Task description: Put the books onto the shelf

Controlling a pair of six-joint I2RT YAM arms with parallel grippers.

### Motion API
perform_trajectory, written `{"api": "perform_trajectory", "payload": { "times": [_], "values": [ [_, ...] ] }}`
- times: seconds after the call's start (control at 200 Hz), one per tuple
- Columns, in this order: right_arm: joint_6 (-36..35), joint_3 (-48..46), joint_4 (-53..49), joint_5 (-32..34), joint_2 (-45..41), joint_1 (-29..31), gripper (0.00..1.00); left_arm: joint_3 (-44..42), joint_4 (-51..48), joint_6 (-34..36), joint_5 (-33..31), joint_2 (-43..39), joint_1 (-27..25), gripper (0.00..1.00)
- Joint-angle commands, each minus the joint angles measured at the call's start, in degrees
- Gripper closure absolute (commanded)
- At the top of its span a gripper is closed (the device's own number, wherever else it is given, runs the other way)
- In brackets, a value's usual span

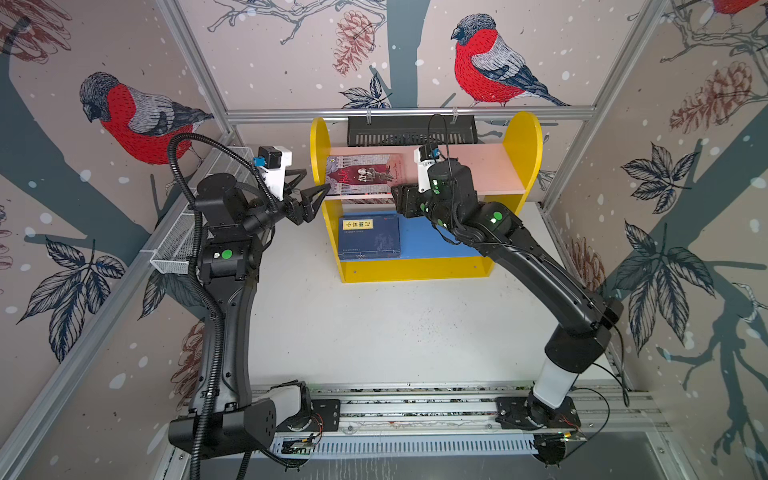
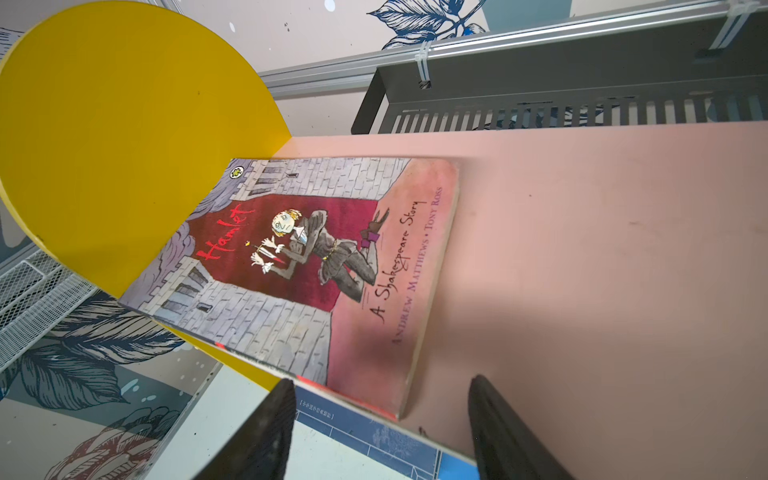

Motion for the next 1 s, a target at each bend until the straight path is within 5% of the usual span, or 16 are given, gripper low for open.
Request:
{"api": "perform_trajectory", "payload": {
  "times": [0.0, 0.995],
  "values": [
    [1.9, 0.2, -0.8, -3.1, -0.2, -0.3, 0.33, 0.1, 0.8, -0.1, 1.4, 0.0, 0.1, 0.25],
    [5.2, 3.6, -2.8, -11.1, 2.4, -1.2, 0.33, -1.2, 2.9, -1.8, 2.0, 0.1, 0.1, 0.25]
  ]
}}
